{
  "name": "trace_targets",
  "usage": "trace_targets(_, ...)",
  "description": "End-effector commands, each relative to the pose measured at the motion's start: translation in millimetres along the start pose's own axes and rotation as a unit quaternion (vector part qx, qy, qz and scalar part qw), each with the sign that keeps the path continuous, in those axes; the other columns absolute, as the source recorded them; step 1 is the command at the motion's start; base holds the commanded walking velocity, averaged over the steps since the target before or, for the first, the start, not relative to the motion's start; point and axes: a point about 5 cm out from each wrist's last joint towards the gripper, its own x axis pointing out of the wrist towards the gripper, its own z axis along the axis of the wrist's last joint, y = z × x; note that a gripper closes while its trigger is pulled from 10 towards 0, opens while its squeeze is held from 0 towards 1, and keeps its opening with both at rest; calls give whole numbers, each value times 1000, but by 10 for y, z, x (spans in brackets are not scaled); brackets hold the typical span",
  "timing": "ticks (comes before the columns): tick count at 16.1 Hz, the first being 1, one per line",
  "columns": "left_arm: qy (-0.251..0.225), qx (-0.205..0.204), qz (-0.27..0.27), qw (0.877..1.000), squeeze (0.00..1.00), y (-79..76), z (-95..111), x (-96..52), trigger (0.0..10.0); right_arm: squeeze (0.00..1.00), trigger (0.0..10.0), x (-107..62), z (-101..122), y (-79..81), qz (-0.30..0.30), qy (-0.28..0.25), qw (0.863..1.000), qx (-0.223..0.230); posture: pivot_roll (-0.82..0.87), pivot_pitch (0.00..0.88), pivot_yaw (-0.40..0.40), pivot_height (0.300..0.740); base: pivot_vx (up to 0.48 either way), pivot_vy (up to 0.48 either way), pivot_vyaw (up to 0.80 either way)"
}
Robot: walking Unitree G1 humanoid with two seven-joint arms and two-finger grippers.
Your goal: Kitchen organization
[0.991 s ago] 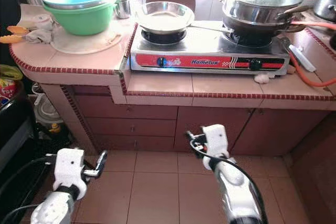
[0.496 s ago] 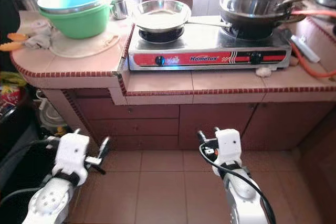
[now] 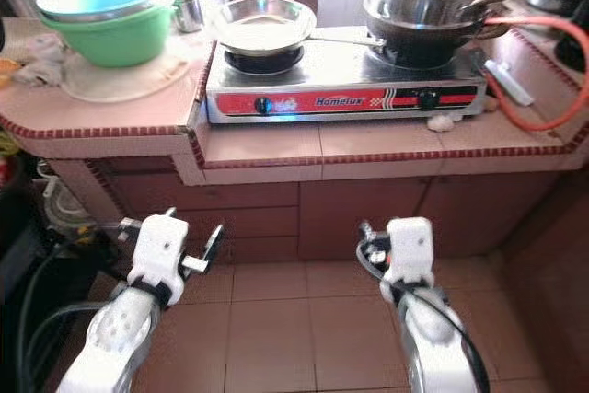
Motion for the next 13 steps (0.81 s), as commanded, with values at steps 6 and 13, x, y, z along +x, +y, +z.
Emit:
trace_targets(6, 1, 7, 41, 999, 0, 85, -80, -16, 10000, 0, 10000, 114, -30, 319, 30, 2, 999, 20, -143, 61, 89, 740, 0, 0, 0)
trace_targets(13, 3, -35, 79, 996, 0, 221, -126, 120, 10000, 0, 10000, 187, 52, 125, -22, -6, 999, 22, -158, 48, 79, 740, 0, 0, 0)
